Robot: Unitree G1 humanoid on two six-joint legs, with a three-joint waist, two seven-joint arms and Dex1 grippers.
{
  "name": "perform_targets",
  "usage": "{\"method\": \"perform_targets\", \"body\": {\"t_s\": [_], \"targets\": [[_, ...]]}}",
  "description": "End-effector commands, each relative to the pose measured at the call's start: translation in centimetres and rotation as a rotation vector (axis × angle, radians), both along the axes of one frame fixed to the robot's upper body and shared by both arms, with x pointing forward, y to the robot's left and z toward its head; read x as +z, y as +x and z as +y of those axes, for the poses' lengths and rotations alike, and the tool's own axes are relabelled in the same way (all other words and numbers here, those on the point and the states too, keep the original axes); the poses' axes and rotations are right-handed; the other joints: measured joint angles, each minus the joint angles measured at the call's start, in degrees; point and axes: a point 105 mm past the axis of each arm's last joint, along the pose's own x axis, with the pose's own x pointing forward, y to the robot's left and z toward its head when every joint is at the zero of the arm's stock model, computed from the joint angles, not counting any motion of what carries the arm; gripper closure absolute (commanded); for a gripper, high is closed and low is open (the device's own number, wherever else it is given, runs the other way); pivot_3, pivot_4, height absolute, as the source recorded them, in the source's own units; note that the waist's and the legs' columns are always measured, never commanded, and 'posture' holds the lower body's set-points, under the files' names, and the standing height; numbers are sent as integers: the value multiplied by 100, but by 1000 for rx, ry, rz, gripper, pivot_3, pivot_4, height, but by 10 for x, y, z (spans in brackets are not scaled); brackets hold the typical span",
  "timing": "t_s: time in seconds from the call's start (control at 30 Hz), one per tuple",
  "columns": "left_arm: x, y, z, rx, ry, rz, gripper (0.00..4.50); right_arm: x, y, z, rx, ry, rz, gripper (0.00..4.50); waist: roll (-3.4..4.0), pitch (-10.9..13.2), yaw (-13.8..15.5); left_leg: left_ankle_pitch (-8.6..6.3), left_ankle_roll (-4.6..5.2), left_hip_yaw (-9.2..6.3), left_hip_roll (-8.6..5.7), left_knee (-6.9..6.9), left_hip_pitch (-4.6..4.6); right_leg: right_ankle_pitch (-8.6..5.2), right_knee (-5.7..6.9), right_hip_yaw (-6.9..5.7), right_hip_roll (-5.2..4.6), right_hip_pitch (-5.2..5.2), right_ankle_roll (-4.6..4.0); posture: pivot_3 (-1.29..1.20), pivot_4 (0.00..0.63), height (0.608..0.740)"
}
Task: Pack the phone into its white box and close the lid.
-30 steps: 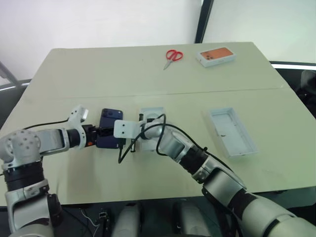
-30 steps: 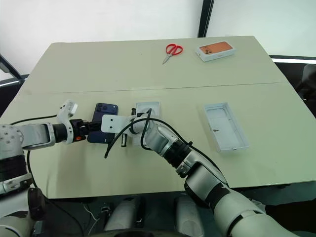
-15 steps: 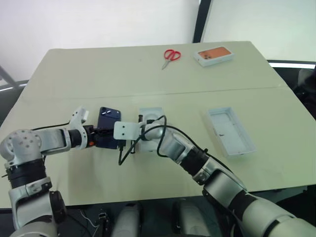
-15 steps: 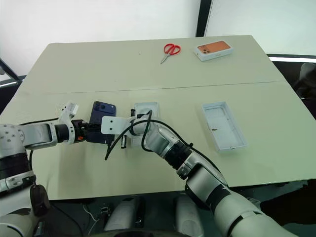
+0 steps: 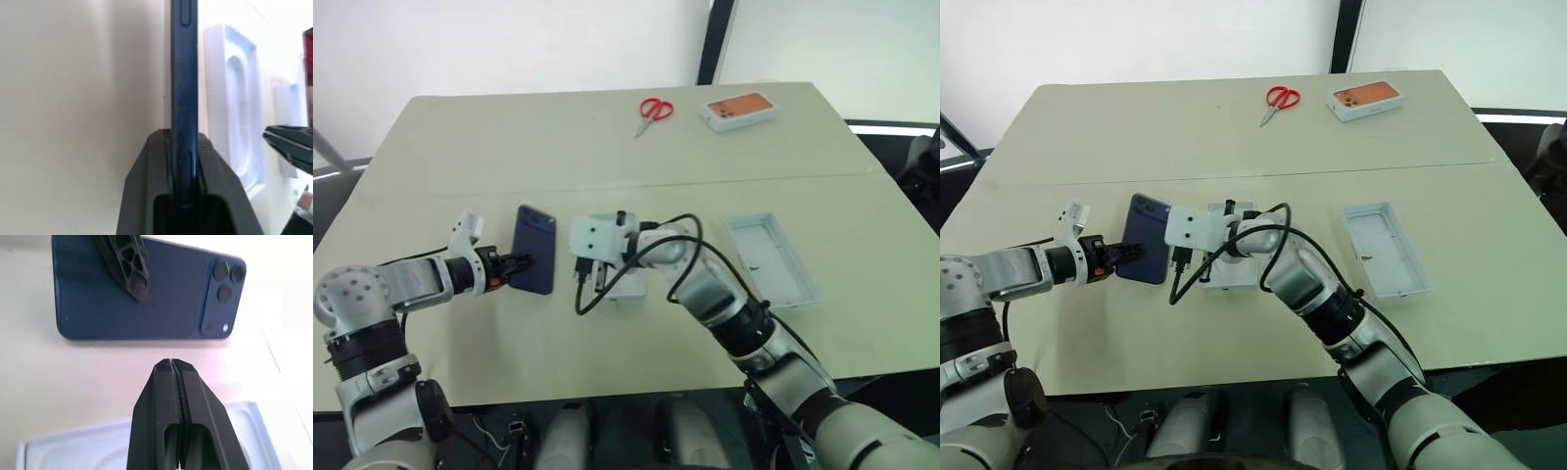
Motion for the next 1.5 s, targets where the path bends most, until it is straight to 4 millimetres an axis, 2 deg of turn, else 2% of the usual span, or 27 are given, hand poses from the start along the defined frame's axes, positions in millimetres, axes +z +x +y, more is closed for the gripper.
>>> {"method": "perform_targets", "body": {"t_s": [0.03, 0.2, 0.27, 0.37, 0.5, 0.6, 0.87, 1.07, 1.37, 1.5], "targets": [[29, 0, -7, -27, -73, -131, 4463, 26, -6, -10, 17, 67, -39, 4500, -2, 1, 3, 0, 0, 0, 0, -1, -1, 0, 0, 0, 0, -1, 0, 0, 150, 740], [45, 1, -31, -57, -245, -212, 4463, 36, -6, -44, -21, 75, -44, 4500, -4, 2, 55, 0, 0, 0, -1, 2, -5, 0, -4, -1, -4, 0, 0, 0, 150, 740], [43, 0, -42, -72, -266, -207, 4463, 37, -5, -56, -37, 65, -45, 4500, -6, 2, 109, -1, 2, 1, -2, 5, -5, 0, -5, -1, -7, 2, 0, 0, 150, 740], [44, -1, -77, -104, -362, -184, 4463, 38, -4, -84, -69, 34, -54, 4500, -9, 4, 178, -2, 4, 3, -3, 5, -4, 0, -8, 1, -11, 5, 1, 0, 150, 740], [36, -7, -107, -122, -396, -100, 4463, 29, -9, -105, -73, -7, -40, 4500, -14, 6, 177, -4, 7, 2, -3, 11, -5, 1, -13, 8, -16, 10, 0, 0, 150, 740], [32, -10, -122, -131, -410, -48, 4463, 21, -11, -118, -82, -42, -32, 4500, -14, 6, 164, -3, 6, 5, 1, 10, -3, 1, -11, 11, -9, 9, 0, 0, 150, 740], [15, -8, -132, -104, -358, 41, 4463, 23, -19, -135, -89, 52, 44, 4500, -14, 6, 179, -3, 7, 10, -3, 11, -1, 1, -12, 15, 0, 12, 0, 0, 150, 740], [14, -5, -132, -97, -347, 47, 4463, 15, -21, -144, -110, 64, 77, 4500, -14, 6, 182, -4, 10, 9, -4, 14, -1, 0, -14, 14, 0, 17, 0, 0, 150, 740], [10, -2, -138, -103, -338, 62, 4463, 15, -26, -147, -114, 110, 107, 4500, -14, 6, 181, -4, 10, 9, -4, 15, -1, 0, -14, 13, 1, 18, 0, 0, 150, 740], [10, -1, -140, -105, -339, 63, 4463, 19, -31, -148, -108, 191, 146, 4500, -14, 6, 182, -4, 10, 9, -4, 15, -1, 0, -15, 13, 1, 19, 0, 0, 150, 740]]}}
